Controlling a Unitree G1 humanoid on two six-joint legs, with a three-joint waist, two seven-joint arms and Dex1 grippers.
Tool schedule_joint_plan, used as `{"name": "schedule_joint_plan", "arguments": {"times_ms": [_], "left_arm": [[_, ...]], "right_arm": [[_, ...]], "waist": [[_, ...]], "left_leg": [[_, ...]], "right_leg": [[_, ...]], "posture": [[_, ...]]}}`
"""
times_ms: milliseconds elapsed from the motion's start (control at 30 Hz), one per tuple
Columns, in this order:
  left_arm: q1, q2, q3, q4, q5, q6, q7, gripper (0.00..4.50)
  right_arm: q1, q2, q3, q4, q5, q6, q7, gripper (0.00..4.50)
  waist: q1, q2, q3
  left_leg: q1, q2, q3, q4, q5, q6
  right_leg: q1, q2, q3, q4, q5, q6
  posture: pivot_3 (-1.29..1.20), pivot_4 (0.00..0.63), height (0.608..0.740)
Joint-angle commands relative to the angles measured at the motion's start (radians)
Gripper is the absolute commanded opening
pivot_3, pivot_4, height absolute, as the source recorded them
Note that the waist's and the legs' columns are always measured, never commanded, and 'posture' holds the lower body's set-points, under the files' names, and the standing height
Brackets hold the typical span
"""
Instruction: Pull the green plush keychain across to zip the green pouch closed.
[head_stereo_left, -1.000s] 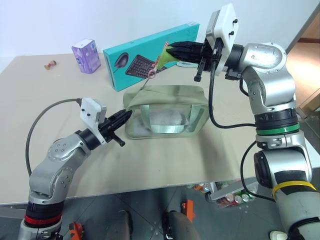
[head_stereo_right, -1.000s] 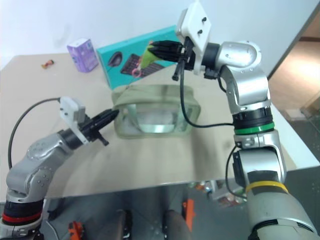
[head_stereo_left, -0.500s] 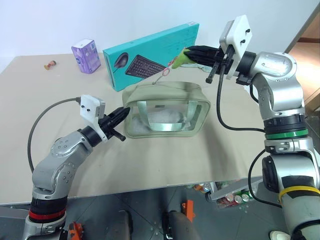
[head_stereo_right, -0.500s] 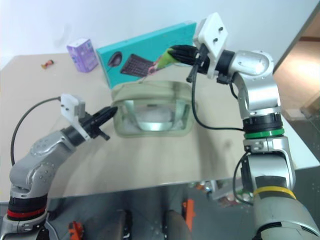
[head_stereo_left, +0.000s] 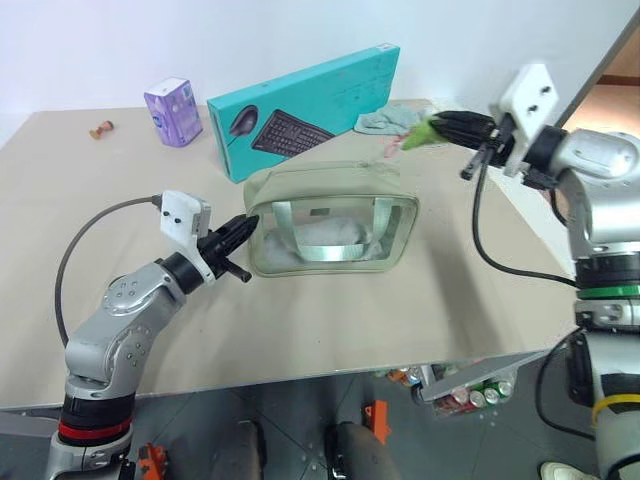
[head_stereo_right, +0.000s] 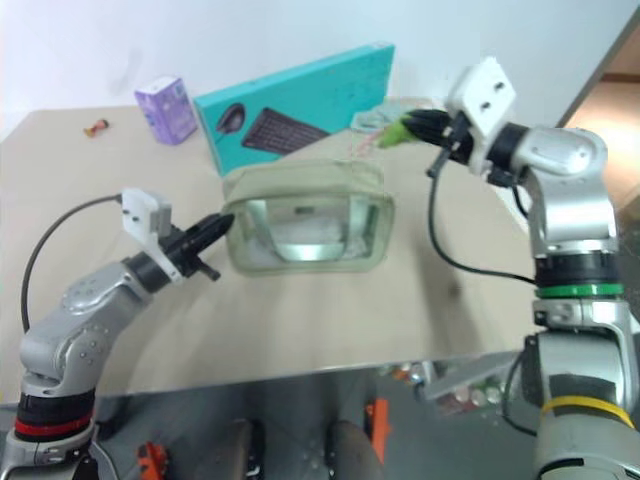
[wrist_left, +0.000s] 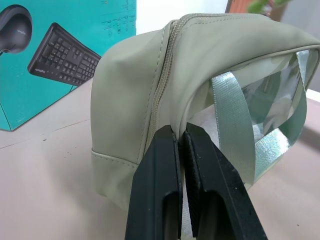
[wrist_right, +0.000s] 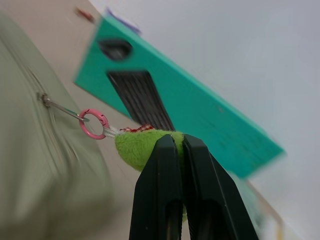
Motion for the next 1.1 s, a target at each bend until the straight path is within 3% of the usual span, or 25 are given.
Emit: {"name": "schedule_joint_plan", "arguments": {"times_ms": [33,300,600,733,1100], "left_arm": [[0.006,0.016,0.02,-0.032,-0.001,-0.002,-0.001,0.0],[0.013,0.043,0.021,-0.039,0.0,0.004,-0.018,0.0],[0.012,0.042,0.021,-0.048,-0.002,0.009,-0.016,0.0],[0.025,0.032,0.012,-0.065,-0.002,0.015,-0.006,0.0],[0.037,0.032,0.012,-0.076,0.002,0.018,0.004,0.0]], "right_arm": [[0.039,-0.061,-0.066,0.013,-0.027,-0.04,-0.037,0.05],[0.213,-0.157,-0.035,0.025,-0.196,-0.138,-0.134,0.05],[0.401,-0.075,0.089,-0.13,-0.348,-0.209,-0.214,0.05],[0.5,0.008,0.179,-0.094,-0.442,-0.267,-0.292,0.05],[0.459,0.094,0.198,0.018,-0.447,-0.336,-0.344,0.05]], "waist": [[0.0,0.0,0.0],[-0.001,0.0,0.0],[-0.002,0.0,0.0],[-0.002,0.0,0.0],[-0.007,-0.002,-0.002]], "left_leg": [[0.0,0.0,0.0,0.0,0.0,0.0],[0.001,0.0,0.0,0.0,0.0,0.0],[0.002,0.0,0.0,0.0,0.0,0.0],[0.004,0.0,0.0,0.0,0.0,0.0],[0.008,0.0,0.0,0.003,0.001,0.001]], "right_leg": [[0.0,0.0,0.0,0.0,0.0,0.0],[0.0,0.0,0.001,0.0,0.0,0.0],[0.001,0.001,0.001,0.0,0.0,0.001],[0.002,0.001,0.001,0.0,0.001,0.001],[0.006,0.002,0.002,0.0,0.002,0.0]], "posture": [[0.0,0.15,0.74],[0.0,0.15,0.74],[0.0,0.15,0.74],[0.0,0.15,0.74],[0.0,0.15,0.74]]}}
